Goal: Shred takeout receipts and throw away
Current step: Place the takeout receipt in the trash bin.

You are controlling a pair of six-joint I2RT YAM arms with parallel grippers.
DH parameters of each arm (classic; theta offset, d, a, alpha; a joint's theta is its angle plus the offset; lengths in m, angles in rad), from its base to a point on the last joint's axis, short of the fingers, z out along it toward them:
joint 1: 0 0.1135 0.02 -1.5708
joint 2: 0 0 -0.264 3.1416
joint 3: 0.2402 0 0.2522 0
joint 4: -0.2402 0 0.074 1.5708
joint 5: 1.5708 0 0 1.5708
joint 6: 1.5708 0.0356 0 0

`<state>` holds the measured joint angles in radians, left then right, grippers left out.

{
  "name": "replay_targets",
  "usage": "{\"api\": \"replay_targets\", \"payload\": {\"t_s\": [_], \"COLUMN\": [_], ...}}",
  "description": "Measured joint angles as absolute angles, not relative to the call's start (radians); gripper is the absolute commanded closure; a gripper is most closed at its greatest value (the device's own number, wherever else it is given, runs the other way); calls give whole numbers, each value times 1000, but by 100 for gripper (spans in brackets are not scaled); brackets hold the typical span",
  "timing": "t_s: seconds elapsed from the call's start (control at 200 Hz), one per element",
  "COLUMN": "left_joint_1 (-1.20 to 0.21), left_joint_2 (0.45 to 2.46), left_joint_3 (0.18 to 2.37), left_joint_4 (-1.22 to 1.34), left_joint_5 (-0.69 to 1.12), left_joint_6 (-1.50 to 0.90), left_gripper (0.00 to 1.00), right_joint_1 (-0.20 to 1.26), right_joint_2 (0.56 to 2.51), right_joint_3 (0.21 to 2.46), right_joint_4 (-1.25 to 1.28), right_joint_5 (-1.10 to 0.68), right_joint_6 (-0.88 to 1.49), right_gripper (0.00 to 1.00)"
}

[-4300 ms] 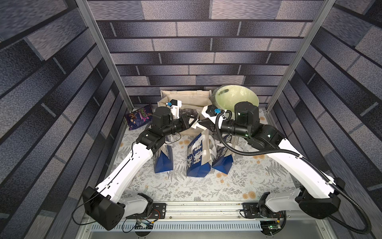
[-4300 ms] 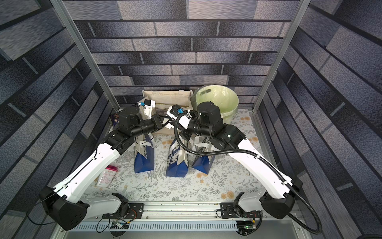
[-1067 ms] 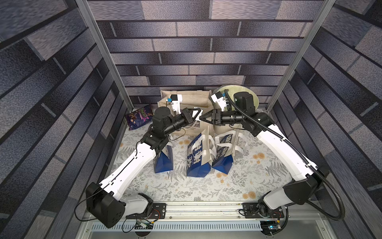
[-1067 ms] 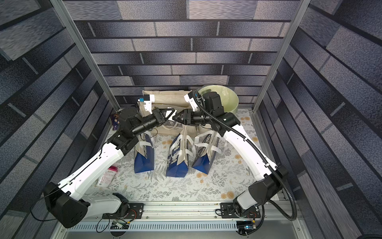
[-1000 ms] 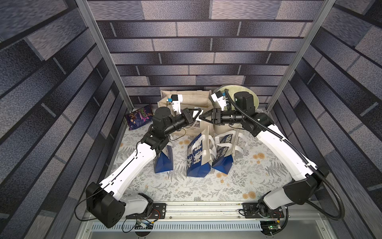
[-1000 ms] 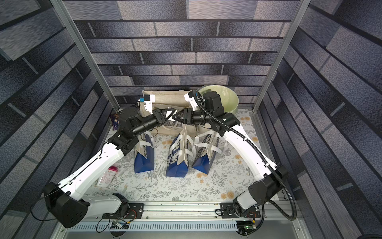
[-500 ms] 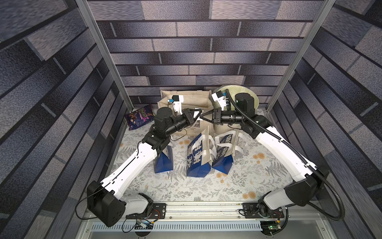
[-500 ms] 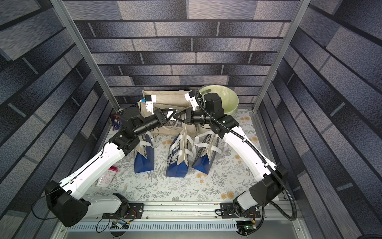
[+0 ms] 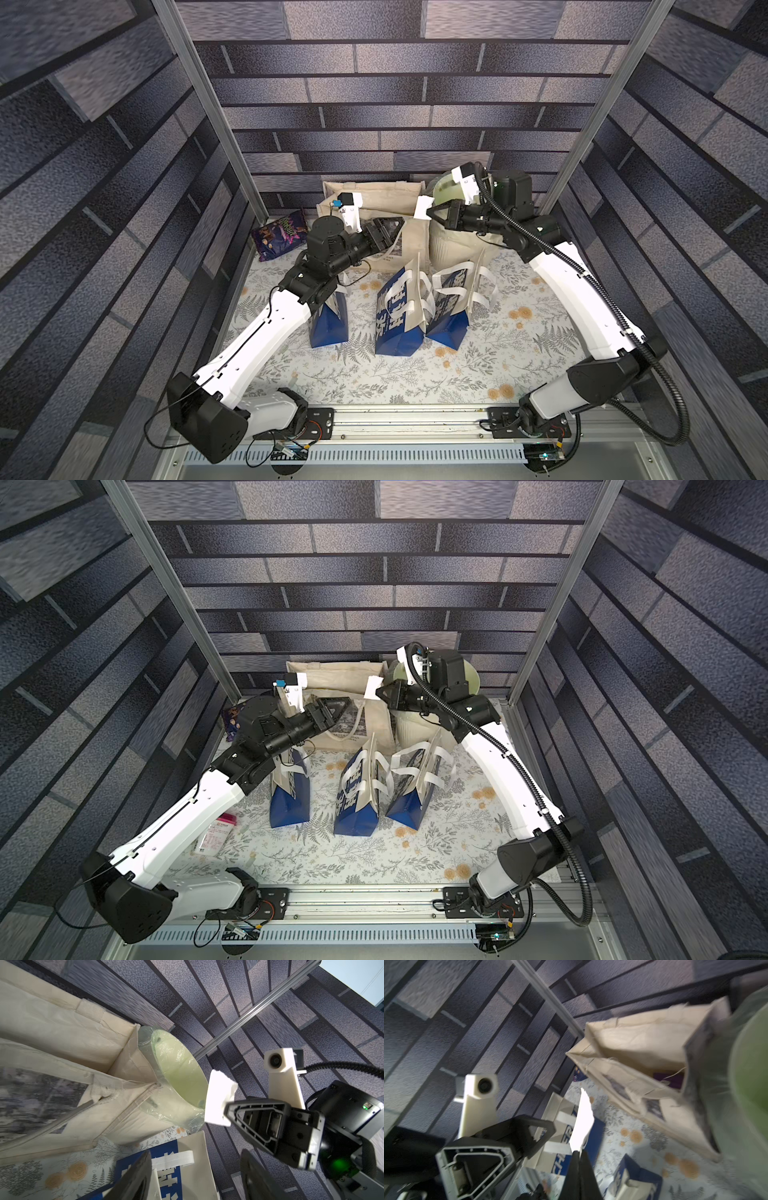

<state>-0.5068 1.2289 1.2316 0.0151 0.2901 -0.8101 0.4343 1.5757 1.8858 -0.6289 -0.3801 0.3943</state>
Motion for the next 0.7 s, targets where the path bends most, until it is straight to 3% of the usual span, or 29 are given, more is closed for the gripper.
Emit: {"api": "replay_targets", "payload": {"t_s": [0.195,0.305,0.571,0.696], "left_joint_1": [-406,-317,-128,-35], "left_joint_2": [1137,1098,1026,1003], "left_joint_3": [1233,1233,1233,1233], "left_joint_4": [-117,-186,-337,-397], "left_joint_5": [241,231,222,216], "left_joint_6": [-741,-722,-674,-629], "left_gripper": [32,32,31,31], "right_joint_1": [398,390,385,385], "right_joint_2": [1760,1897,2084,2074], "right_joint_3": [2125,2237,2423,2456], "right_joint_4": [-835,-944,-1111,-1143], "right_joint_5": [9,163,303,336], "right_joint_6": [162,71,-23,-43], "right_gripper": [100,82,56,54]}}
